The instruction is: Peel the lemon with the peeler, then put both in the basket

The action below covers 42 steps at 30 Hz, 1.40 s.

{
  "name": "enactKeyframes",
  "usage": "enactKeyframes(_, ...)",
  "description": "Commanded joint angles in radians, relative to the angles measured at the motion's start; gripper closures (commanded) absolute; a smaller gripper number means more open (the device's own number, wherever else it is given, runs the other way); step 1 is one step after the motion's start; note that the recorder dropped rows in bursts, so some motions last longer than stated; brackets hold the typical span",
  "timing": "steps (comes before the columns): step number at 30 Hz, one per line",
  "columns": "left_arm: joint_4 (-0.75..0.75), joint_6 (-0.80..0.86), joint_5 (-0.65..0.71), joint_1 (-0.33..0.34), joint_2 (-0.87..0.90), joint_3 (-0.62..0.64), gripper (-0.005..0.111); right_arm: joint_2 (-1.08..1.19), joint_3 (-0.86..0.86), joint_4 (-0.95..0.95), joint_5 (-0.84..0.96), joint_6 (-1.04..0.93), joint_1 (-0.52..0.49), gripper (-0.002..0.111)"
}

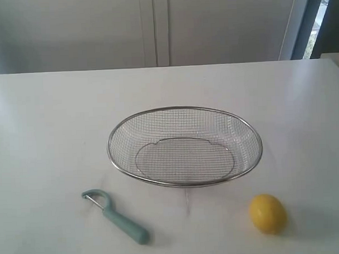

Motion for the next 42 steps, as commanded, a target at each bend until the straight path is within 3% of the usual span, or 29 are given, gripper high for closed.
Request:
enactKeyframes(1, -0.007, -0.002, 0.003, 0.003, -0.005, 0.002, 0.107, -0.006, 0.005, -0.002, -0.048, -0.004, 0.004, 0.108)
enactKeyframes(17, -0.007, -0.002, 0.003, 0.003, -0.005, 0.002, 0.107, -0.006, 0.005, -0.002, -0.334, -0.004, 0.004, 0.108)
enactKeyframes(25, -0.007, -0.002, 0.003, 0.003, -0.005, 0.002, 0.107, -0.006, 0.005, -0.002, -0.567, -0.004, 0.004, 0.108)
enactKeyframes(42, -0.007, -0.002, 0.003, 0.003, -0.005, 0.002, 0.107, -0.006, 0.005, -0.002, -0.631, -0.004, 0.004, 0.108)
